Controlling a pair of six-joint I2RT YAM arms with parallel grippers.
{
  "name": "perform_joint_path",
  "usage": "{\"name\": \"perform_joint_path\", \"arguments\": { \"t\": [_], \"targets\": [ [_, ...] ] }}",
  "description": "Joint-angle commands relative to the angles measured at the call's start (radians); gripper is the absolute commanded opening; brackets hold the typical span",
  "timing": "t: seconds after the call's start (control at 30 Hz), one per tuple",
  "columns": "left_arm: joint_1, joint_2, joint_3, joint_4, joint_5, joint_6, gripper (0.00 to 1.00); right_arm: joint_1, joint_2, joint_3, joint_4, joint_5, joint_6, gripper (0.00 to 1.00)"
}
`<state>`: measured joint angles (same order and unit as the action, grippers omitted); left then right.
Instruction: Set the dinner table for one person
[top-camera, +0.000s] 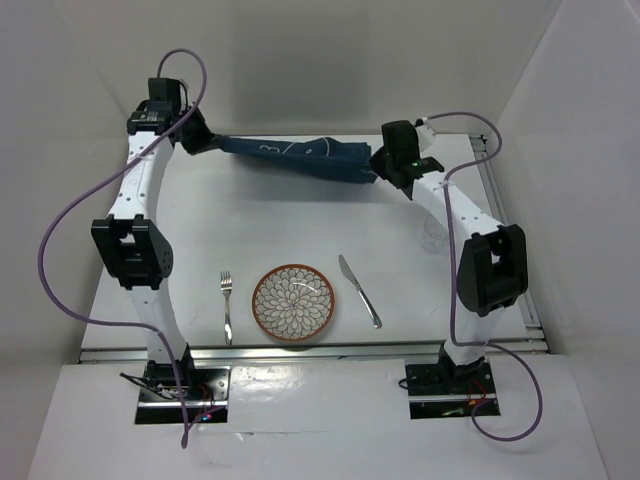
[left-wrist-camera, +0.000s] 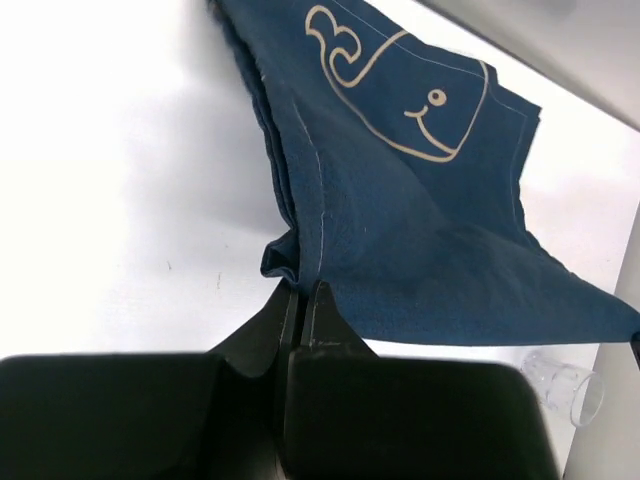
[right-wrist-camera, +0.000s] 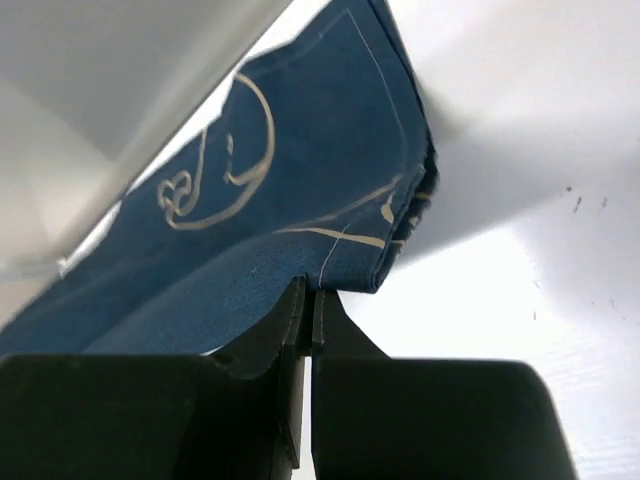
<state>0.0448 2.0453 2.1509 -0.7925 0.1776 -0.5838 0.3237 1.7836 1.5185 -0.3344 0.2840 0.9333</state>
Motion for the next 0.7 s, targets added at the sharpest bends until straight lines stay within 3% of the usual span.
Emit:
{"name": "perform_joint_path", "arguments": {
  "t": [0.0, 0.1, 0.13, 0.23, 0.47, 0.67],
  "targets": [
    [0.027, -0.068, -0.052, -0.079, -0.043, -0.011, 0.0, -0.005, -0.071, -0.052, 0.001, 0.015, -0.08, 0.0],
    [0.027, -0.248, -0.43, 0.07, -0.003, -0.048, 0.0, -0.005, -0.172, -0.246, 0.011, 0.001, -0.005, 0.0],
    [0.027, -0.287, -0.62, 0.157, 0.006, -0.057, 0.0, -0.005, -0.194, -0.295, 0.011, -0.009, 0.036, 0.0],
    [0.027, -0.335, -0.808, 0.211, 0.039, -0.07, 0.0, -0.005, -0.24, -0.435, 0.032, -0.02, 0.058, 0.0],
    [0.027, -0.289, -0.677, 0.136, 0.014, -0.024, 0.0, -0.015, -0.208, -0.279, -0.014, 0.032, -0.057, 0.0],
    [0.027, -0.157, -0.446, 0.076, 0.025, -0.014, 0.0, -0.087, -0.116, -0.212, 0.081, -0.098, -0.082, 0.0]
  ]
}}
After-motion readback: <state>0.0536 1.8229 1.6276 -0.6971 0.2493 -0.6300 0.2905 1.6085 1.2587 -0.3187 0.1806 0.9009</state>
